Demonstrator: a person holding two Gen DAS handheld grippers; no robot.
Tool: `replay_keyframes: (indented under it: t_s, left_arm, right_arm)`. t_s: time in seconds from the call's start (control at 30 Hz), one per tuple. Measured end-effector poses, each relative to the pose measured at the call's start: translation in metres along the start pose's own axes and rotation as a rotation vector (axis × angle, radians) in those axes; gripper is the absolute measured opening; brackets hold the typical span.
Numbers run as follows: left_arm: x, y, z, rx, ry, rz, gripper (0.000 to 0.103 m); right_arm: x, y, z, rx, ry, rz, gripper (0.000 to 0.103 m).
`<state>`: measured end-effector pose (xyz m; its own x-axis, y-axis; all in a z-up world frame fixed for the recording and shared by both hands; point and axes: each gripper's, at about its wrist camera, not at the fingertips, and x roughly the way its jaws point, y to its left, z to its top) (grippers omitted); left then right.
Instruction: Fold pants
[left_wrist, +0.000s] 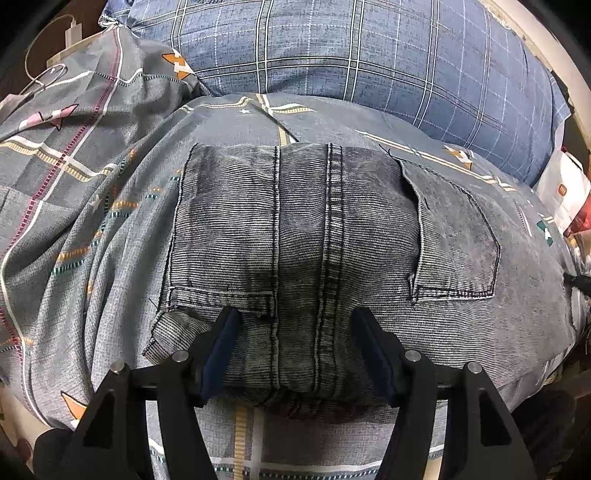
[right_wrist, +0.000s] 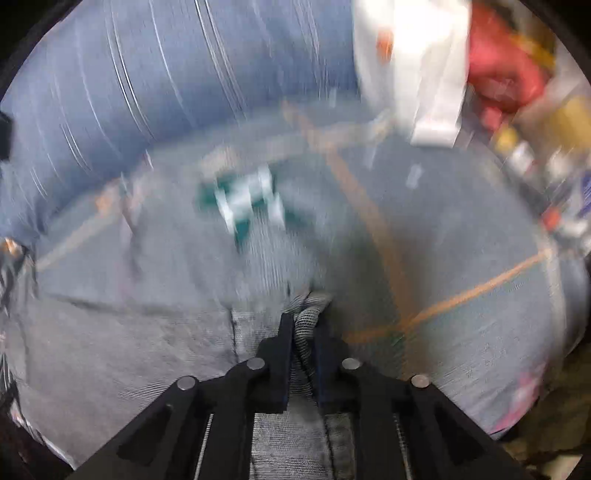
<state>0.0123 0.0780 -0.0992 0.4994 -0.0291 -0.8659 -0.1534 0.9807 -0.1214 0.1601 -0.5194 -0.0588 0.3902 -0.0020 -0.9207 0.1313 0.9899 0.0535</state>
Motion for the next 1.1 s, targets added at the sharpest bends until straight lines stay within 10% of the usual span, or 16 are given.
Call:
replay_keyframes:
  t_s: [0.17,0.27,0.43,0.5,0.7,0.87,0.97,1.1]
  left_arm:
    - [-0.028,-0.010,0.015,0.005,-0.061,-0.041,0.066]
    - [-0.044,-0.023,0.025,0.033,-0.120,-0.066,0.067]
    - [-0.015,-0.036,0.026,0.083,-0.065,-0.022,0.078]
    - [0.019,-0.030,0.015,0.098,0.059,0.027,0.083]
    - [-0.023,-0.032,0.038,0.069,-0.077,-0.032,0.085]
    - [-0.004,-0.048,0.057,0.165,-0.091,0.051,0.085]
    - [0.026,-0.037,0.043,0.141,0.002,0.053,0.086]
    - [0.024,-0.035,0.024,0.180,-0.094,0.069,0.090]
  right_arm:
    - [-0.056,0.003,-0.007,0.000,-0.137,-0.036,0.018]
    - [-0.088,0.019,-0.018,0.000,-0.177,0.087,0.018]
    - [-0.027,0.035,-0.047,-0.022,0.144,0.132,0.030]
    - [-0.035,0.040,-0.045,-0.032,0.128,0.111,0.029]
    - [-0.085,0.132,0.012,-0.196,0.018,0.353,0.029]
    - [-0.029,0.265,0.052,-0.421,0.195,0.538,0.029]
    - [0.016,0.306,0.059,-0.524,0.286,0.539,0.029]
    - [0.050,0.326,0.050,-0.609,0.387,0.570,0.029]
